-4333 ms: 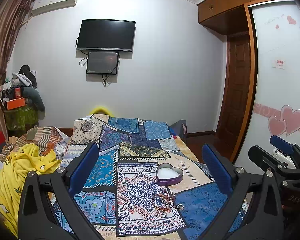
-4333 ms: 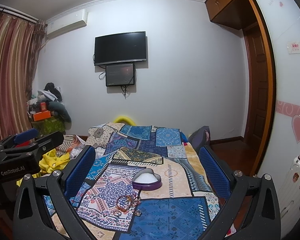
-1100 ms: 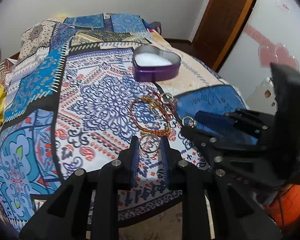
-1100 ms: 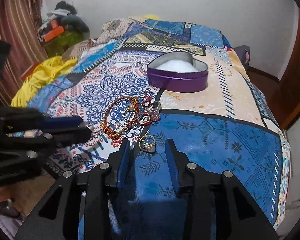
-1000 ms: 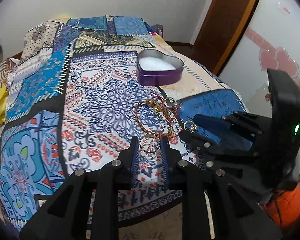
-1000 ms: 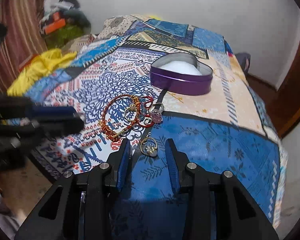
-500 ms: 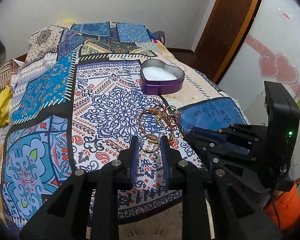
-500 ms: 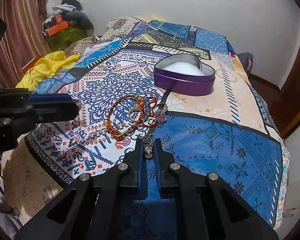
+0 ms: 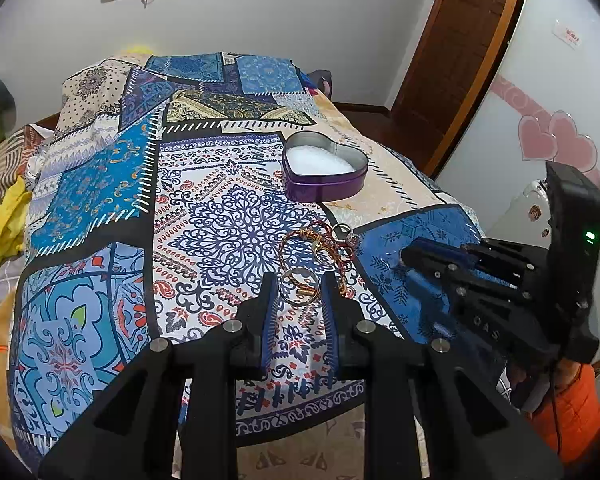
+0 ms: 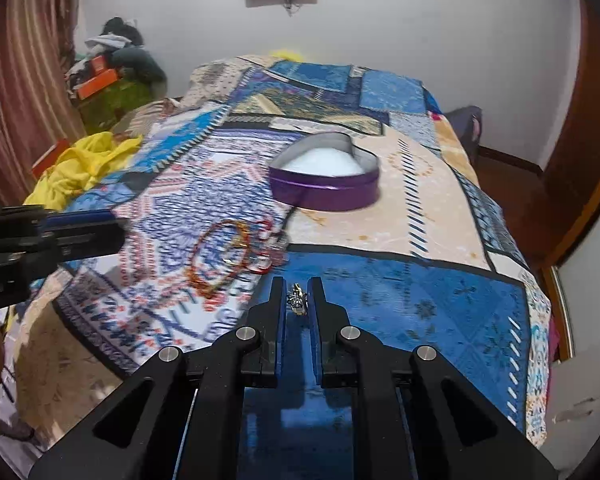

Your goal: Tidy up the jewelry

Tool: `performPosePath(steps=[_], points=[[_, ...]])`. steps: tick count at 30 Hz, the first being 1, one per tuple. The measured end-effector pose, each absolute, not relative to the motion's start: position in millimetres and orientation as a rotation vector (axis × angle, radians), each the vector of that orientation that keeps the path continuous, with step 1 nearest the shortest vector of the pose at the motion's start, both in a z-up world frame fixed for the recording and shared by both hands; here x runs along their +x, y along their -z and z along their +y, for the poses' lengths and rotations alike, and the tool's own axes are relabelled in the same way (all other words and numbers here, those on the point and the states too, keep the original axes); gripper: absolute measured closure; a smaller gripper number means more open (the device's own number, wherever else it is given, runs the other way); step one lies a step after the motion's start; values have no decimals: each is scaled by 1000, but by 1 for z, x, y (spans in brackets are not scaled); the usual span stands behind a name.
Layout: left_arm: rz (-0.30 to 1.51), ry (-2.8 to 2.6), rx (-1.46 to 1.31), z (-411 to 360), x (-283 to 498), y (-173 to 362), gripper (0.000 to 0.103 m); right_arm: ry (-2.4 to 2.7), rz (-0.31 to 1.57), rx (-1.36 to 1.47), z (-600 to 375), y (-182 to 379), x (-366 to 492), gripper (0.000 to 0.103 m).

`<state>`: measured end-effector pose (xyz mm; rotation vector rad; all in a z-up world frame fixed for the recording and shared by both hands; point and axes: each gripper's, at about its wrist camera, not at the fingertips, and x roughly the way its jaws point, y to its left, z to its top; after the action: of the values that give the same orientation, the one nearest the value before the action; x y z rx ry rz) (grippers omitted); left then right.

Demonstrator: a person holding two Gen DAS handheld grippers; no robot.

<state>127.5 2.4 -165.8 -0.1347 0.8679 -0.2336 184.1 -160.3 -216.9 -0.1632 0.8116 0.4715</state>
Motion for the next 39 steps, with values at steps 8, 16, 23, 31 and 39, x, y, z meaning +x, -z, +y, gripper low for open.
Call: performPosePath(steps=[8,16,23,31,39], points=[[875,234,-125,0,127,167,82,-432,836,-169,-175,220,180,73],[887,238,-124,-2,128,172,82,-437,821,-212,-176,222,178,63],[888,233,-124,-1,130,173,82,-507,809,-256,-153,227,186,63],[894,227,-132,4,132,177,82,-509,824,-175,-158,229,193,77],[899,231,-130,1,134,178,82,-496,820,-203,-153,235,193,81]])
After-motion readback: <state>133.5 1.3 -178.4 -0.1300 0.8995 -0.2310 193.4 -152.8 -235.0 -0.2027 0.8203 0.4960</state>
